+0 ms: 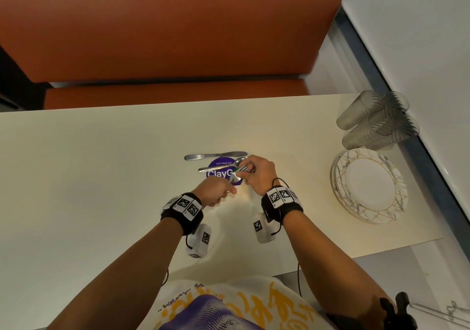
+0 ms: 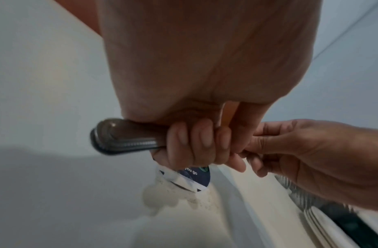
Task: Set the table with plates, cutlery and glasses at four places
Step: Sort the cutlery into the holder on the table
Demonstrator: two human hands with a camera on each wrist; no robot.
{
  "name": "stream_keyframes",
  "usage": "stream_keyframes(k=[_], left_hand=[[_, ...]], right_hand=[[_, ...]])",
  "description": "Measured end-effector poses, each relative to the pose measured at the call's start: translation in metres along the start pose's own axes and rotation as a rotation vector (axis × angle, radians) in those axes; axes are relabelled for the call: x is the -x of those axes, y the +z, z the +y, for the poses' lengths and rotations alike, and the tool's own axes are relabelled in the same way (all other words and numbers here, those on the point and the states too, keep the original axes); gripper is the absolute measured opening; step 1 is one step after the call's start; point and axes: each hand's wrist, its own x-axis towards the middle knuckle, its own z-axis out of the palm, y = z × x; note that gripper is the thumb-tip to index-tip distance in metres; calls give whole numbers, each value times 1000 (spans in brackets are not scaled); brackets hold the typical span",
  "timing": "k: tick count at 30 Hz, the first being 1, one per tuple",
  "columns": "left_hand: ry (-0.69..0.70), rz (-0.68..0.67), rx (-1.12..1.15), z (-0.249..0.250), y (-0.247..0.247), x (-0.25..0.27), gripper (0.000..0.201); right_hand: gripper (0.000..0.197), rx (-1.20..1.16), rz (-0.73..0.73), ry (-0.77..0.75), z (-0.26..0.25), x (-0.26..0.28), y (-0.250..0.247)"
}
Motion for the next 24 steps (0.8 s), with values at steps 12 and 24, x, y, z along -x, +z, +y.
stream_keyframes(k=[12, 24], left_hand=[[403, 416, -512, -24, -17, -14, 7], [459, 580, -724, -37, -9, -38, 10]], right_hand=[[22, -272, 102, 329, 14, -1, 1], [13, -222, 117, 390, 28, -13, 18]])
